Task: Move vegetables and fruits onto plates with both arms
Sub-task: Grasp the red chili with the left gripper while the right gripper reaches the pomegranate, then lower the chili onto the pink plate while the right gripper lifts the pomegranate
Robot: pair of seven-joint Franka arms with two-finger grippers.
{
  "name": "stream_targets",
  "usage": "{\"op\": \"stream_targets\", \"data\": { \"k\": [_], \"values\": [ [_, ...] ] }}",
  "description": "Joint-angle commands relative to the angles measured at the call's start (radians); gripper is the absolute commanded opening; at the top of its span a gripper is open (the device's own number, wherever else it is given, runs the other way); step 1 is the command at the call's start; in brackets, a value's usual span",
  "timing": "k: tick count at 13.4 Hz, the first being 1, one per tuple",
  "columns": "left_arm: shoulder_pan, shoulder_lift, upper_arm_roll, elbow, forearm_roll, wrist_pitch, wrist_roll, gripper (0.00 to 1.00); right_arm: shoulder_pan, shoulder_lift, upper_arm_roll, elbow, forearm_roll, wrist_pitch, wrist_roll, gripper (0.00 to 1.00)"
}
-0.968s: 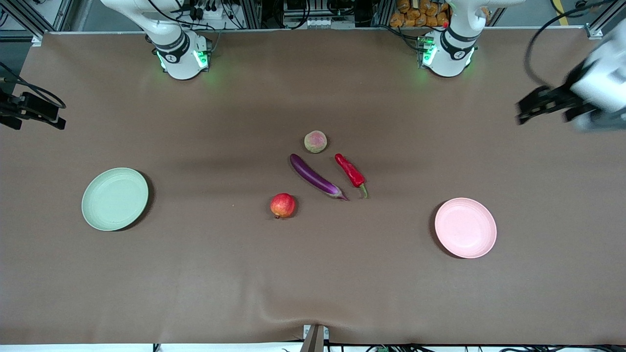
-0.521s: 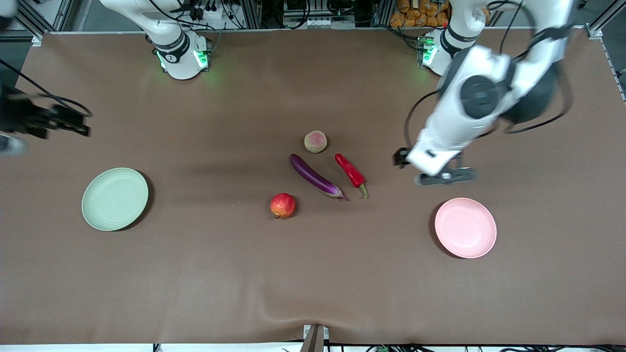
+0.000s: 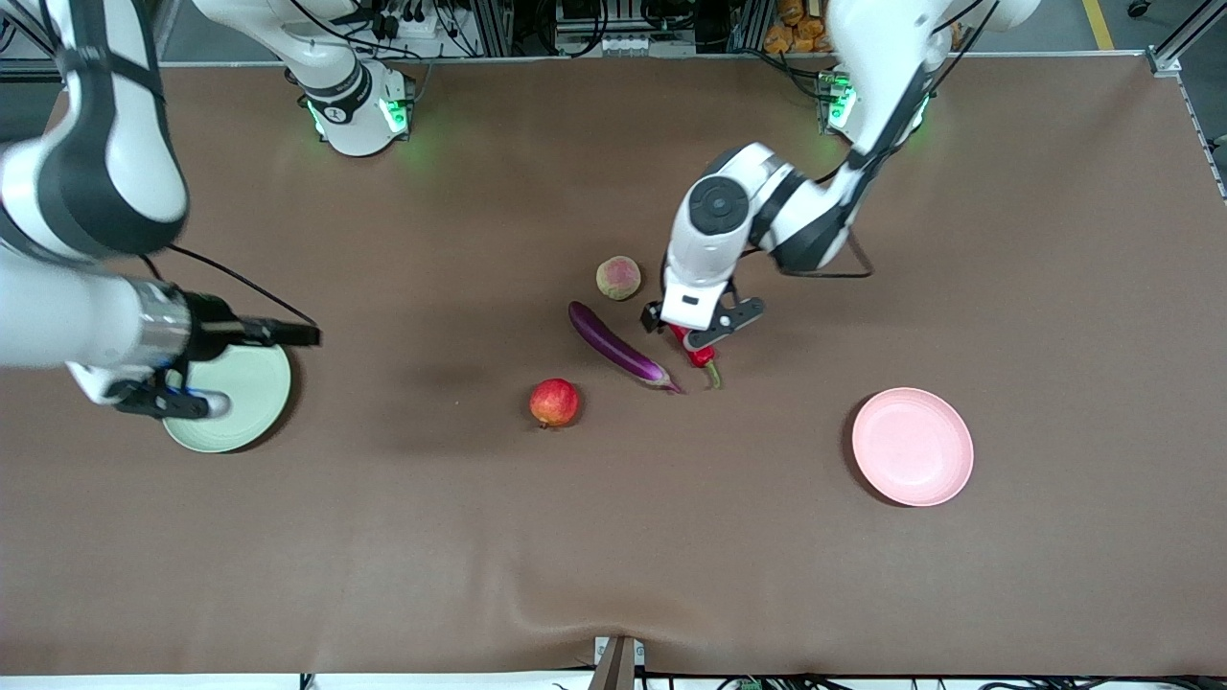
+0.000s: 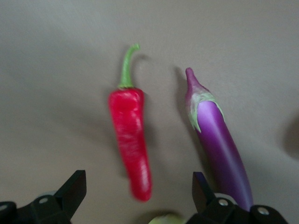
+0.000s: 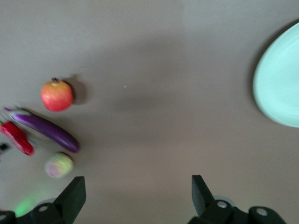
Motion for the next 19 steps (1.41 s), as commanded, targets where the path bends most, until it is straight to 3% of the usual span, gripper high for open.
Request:
{"op": "stream_targets", "data": {
  "k": [1, 2, 3, 4, 5, 8, 12, 15, 19],
  "values": [
    [0.001, 0.079, 0.010, 0.029, 0.135, 0.038, -0.169, 0.98, 0.034, 0.084, -0.006, 0.022, 0.138, 0.063, 0.151, 1.00],
    [0.004, 0.094, 0.010, 0.029, 0.146, 0.036, -0.184, 0.94, 0.059, 0.116, -0.006, 0.022, 0.166, 0.112, 0.182, 1.00],
    [0.004, 0.102, 0.012, 0.030, 0.146, 0.036, -0.188, 0.83, 0.095, 0.144, -0.006, 0.021, 0.168, 0.161, 0.201, 1.00],
    [0.007, 0.107, 0.012, 0.030, 0.146, 0.036, -0.188, 0.54, 0.127, 0.164, -0.006, 0.012, 0.168, 0.201, 0.218, 1.00],
    [0.012, 0.105, 0.012, 0.037, 0.148, 0.036, -0.186, 0.01, 0.155, 0.181, -0.006, -0.001, 0.168, 0.241, 0.219, 1.00],
    [0.056, 0.043, 0.015, 0.037, 0.192, -0.014, -0.092, 0.00, 0.247, 0.240, -0.006, -0.045, 0.172, 0.389, 0.283, 1.00],
    [0.274, -0.080, 0.010, 0.087, 0.208, -0.188, 0.292, 0.00, 0.357, 0.311, -0.006, -0.047, 0.177, 0.555, 0.386, 1.00],
    [0.458, -0.061, 0.010, 0.125, 0.200, -0.188, 0.523, 0.00, 0.389, 0.351, -0.008, -0.047, 0.177, 0.627, 0.391, 1.00],
    [0.582, 0.053, 0.009, 0.222, 0.192, -0.171, 0.694, 0.00, 0.434, 0.396, -0.008, -0.062, 0.177, 0.727, 0.393, 1.00]
  ]
}}
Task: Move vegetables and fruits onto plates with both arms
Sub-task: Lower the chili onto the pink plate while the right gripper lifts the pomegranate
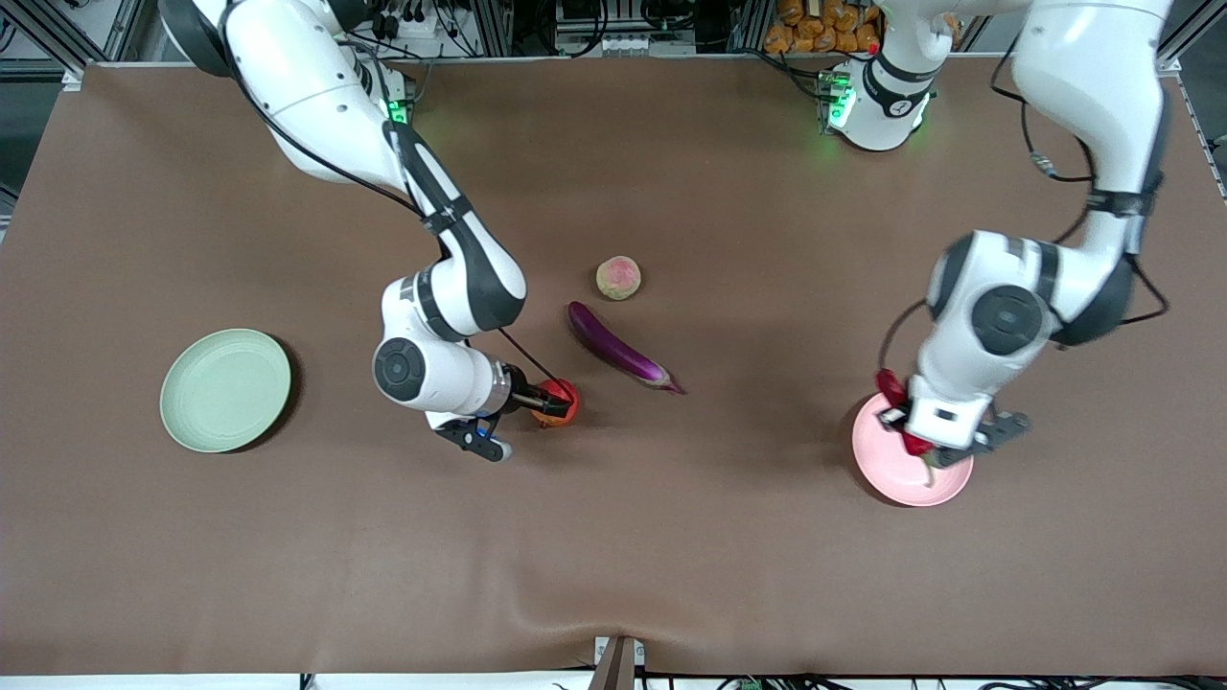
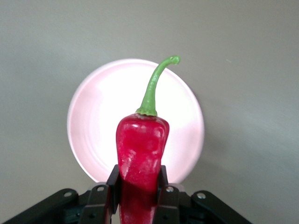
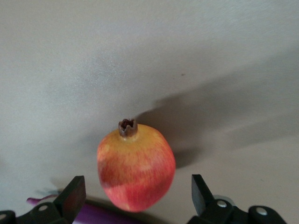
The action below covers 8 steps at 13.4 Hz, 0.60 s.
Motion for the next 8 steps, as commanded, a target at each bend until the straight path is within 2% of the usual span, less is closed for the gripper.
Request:
{"op": "stream_targets", "data": {
  "k": [1, 2, 3, 4, 6, 7, 8],
  "values": [
    [0.036, 0.116, -0.017, 0.093, 0.007, 0.026, 0.035, 0.00, 0.032, 0.022, -0.011, -0.025, 0.019, 0.078, 0.009, 1.00],
    [0.041, 0.139, -0.016, 0.099, 0.012, 0.050, 0.036, 0.00, 0.038, 0.024, -0.010, -0.046, 0.019, 0.117, 0.009, 1.00],
    [0.046, 0.158, -0.011, 0.100, 0.016, 0.079, 0.044, 0.00, 0.041, 0.024, -0.010, -0.060, 0.019, 0.131, 0.008, 0.67],
    [0.063, 0.170, -0.011, 0.100, 0.021, 0.101, 0.052, 0.00, 0.034, 0.021, -0.010, -0.063, 0.019, 0.122, 0.009, 0.44],
    [0.093, 0.185, -0.013, 0.100, 0.018, 0.109, 0.113, 0.00, 0.005, -0.013, -0.011, -0.073, 0.019, 0.085, -0.006, 0.25],
    [0.099, 0.195, -0.013, 0.100, 0.015, 0.112, 0.121, 0.08, -0.026, -0.045, -0.016, -0.065, 0.017, 0.004, -0.012, 0.16],
    [0.101, 0.201, -0.013, 0.105, 0.013, 0.112, 0.122, 0.48, -0.073, -0.083, -0.016, -0.064, 0.013, -0.069, -0.030, 0.11]
  ]
}}
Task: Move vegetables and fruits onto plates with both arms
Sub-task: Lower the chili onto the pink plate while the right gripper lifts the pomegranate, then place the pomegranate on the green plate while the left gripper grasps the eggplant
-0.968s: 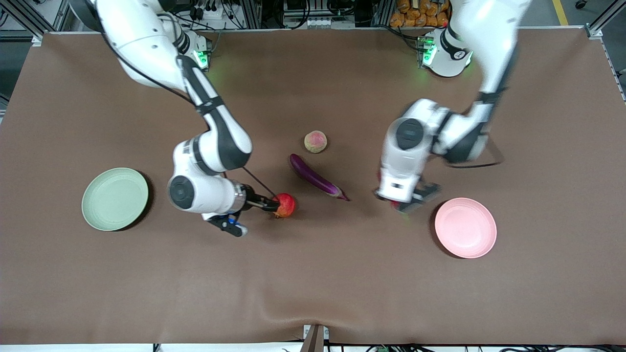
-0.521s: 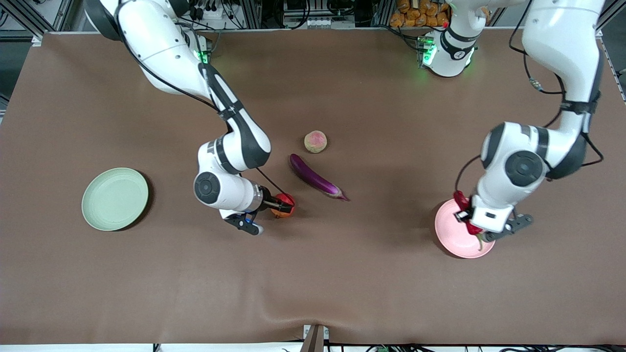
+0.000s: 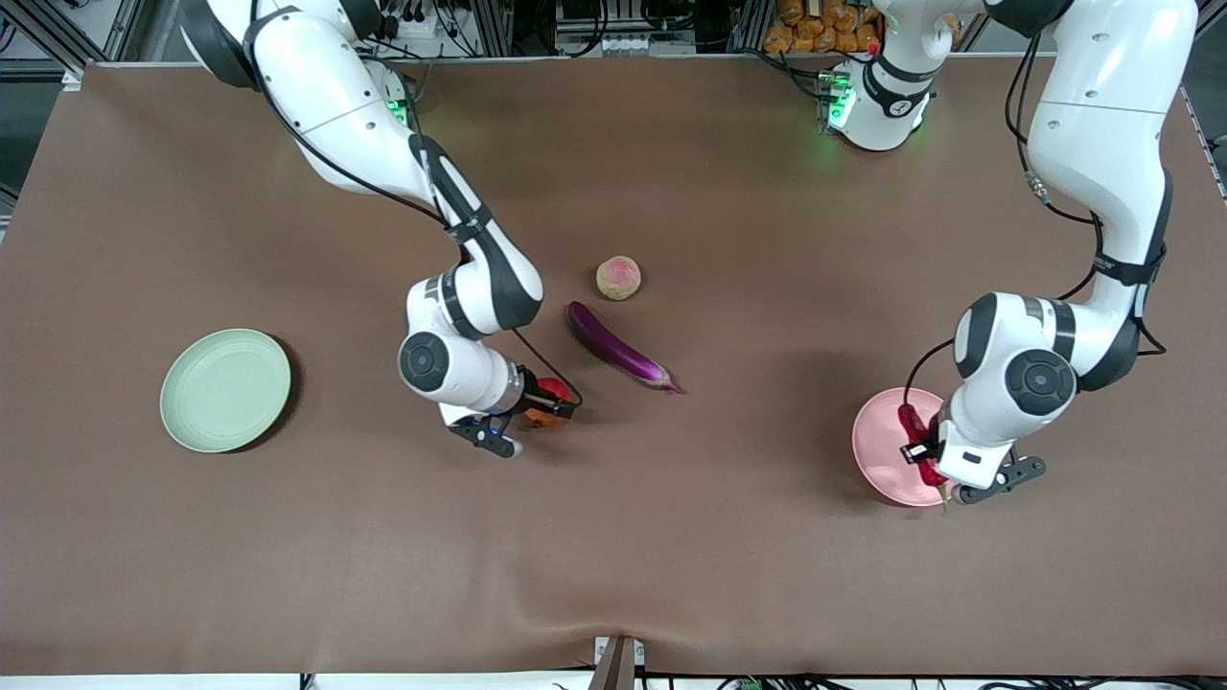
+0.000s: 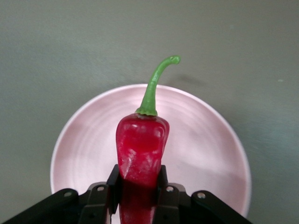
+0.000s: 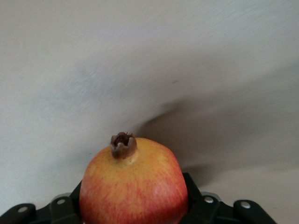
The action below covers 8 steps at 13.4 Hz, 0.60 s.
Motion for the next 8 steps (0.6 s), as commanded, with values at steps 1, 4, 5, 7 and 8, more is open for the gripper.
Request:
{"op": "stream_targets", "data": {
  "k": [1, 4, 5, 7, 8],
  "values": [
    [0.013, 0.008, -0.014, 0.028, 0.009, 0.000, 0.016, 0.97, -0.126, -0.139, 0.005, -0.024, 0.010, -0.179, -0.074, 0.07],
    [0.008, -0.038, -0.061, 0.021, 0.003, -0.023, -0.002, 1.00, -0.284, -0.208, 0.004, -0.024, 0.000, -0.295, -0.208, 0.06],
    [0.010, -0.064, -0.101, 0.019, -0.006, -0.064, -0.027, 1.00, -0.333, -0.223, 0.002, -0.024, -0.007, -0.325, -0.277, 0.08],
    [0.002, -0.074, -0.216, 0.028, -0.025, -0.110, -0.227, 1.00, -0.428, -0.253, 0.002, -0.024, -0.068, -0.414, -0.355, 0.10],
    [-0.022, -0.063, -0.256, 0.033, -0.019, -0.111, -0.352, 1.00, -0.474, -0.262, 0.002, -0.024, -0.133, -0.449, -0.372, 0.10]
  ]
}}
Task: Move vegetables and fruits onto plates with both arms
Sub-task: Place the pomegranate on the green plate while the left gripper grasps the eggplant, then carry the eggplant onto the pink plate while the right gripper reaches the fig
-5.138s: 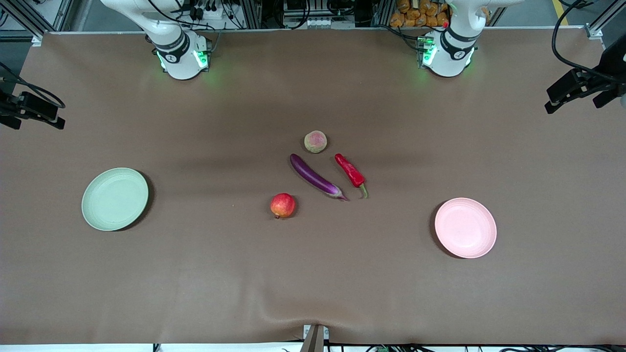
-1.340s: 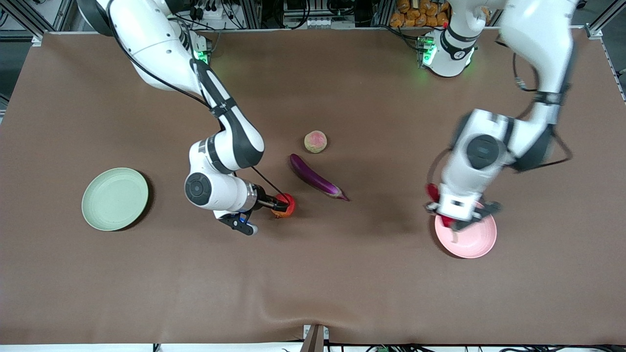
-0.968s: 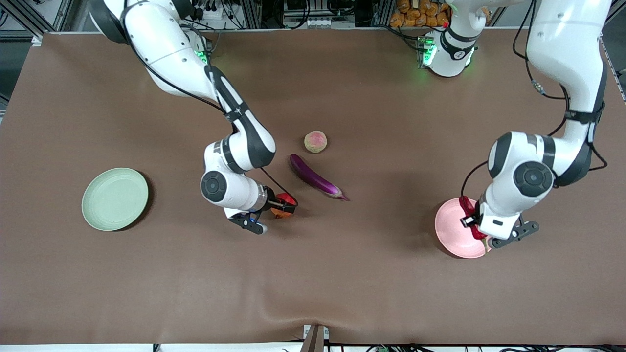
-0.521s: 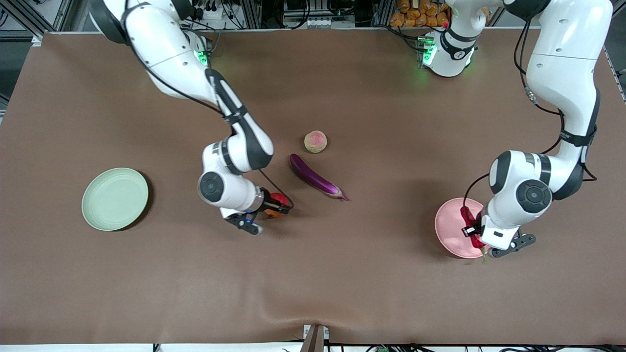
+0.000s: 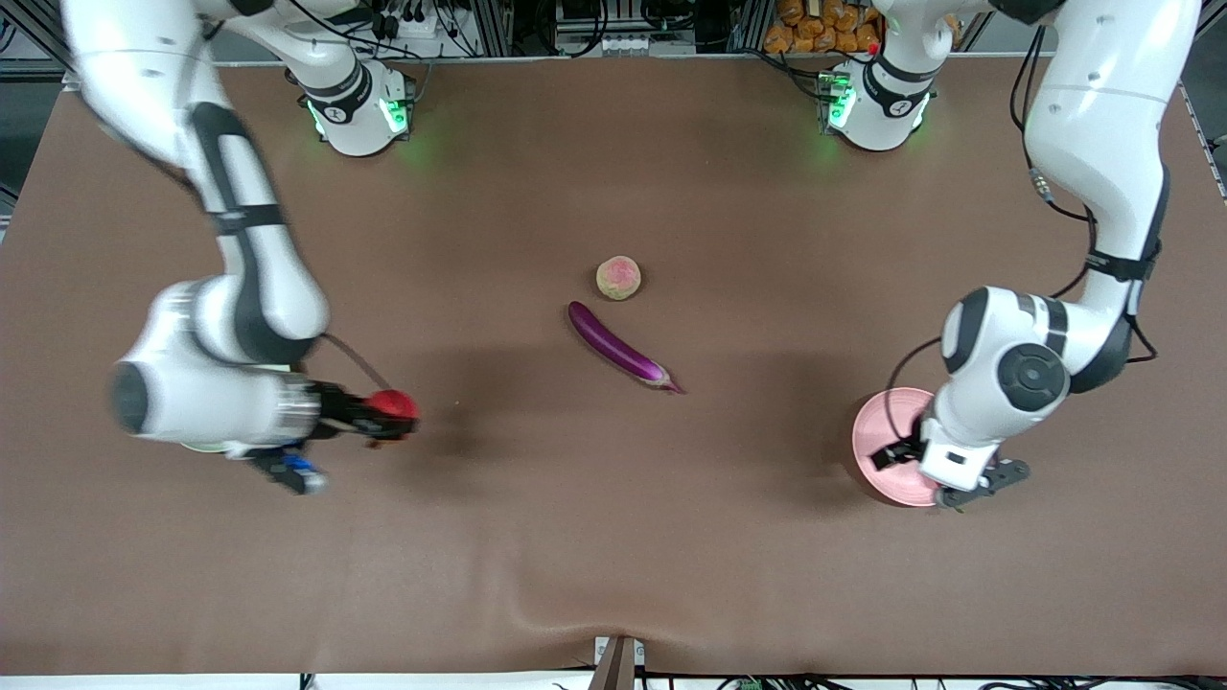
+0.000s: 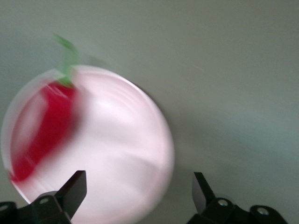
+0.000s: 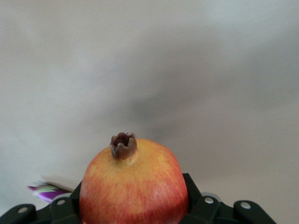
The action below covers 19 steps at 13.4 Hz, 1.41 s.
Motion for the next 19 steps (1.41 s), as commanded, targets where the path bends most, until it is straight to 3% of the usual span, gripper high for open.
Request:
{"op": "stream_targets", "data": {
  "k": [1, 3, 6, 8, 12, 13, 15, 16, 17, 18, 19],
  "values": [
    [-0.070, -0.009, -0.091, 0.000, -0.004, -0.034, -0.279, 1.00, -0.118, -0.043, 0.024, -0.037, -0.153, -0.057, -0.047, 0.12],
    [-0.230, 0.021, -0.085, 0.036, -0.004, -0.034, -0.480, 1.00, -0.208, -0.039, 0.026, -0.044, -0.235, -0.057, -0.110, 0.12],
    [-0.388, 0.100, -0.077, 0.114, 0.004, -0.030, -0.743, 1.00, -0.346, -0.006, 0.024, -0.046, -0.279, -0.045, -0.302, 0.02],
    [-0.453, 0.121, -0.069, 0.127, 0.004, -0.028, -0.858, 1.00, -0.400, 0.033, 0.026, -0.046, -0.359, 0.025, -0.357, 0.03],
    [-0.522, 0.176, -0.054, 0.127, 0.004, -0.002, -0.990, 1.00, -0.446, 0.098, 0.027, -0.047, -0.385, 0.098, -0.437, 0.06],
    [-0.526, 0.195, -0.049, 0.127, 0.004, 0.034, -1.021, 1.00, -0.446, 0.112, 0.027, -0.049, -0.384, 0.104, -0.440, 0.11],
    [-0.562, 0.224, -0.033, 0.132, 0.002, 0.107, -1.063, 1.00, -0.446, 0.124, 0.027, -0.064, -0.373, 0.104, -0.440, 0.51],
    [-0.581, 0.230, -0.017, 0.133, 0.002, 0.114, -1.069, 0.97, -0.448, 0.124, 0.027, -0.066, -0.372, 0.102, -0.439, 0.64],
    [-0.594, 0.239, -0.007, 0.133, 0.004, 0.119, -1.066, 0.87, -0.448, 0.123, 0.029, -0.066, -0.372, 0.098, -0.440, 0.74],
    [-0.603, 0.247, -0.002, 0.133, 0.005, 0.131, -1.054, 0.67, -0.443, 0.118, 0.032, -0.063, -0.370, 0.093, -0.446, 0.93],
    [-0.603, 0.252, 0.003, 0.133, 0.008, 0.137, -1.037, 0.32, -0.431, 0.112, 0.036, -0.063, -0.369, 0.085, -0.454, 1.00]
  ]
}}
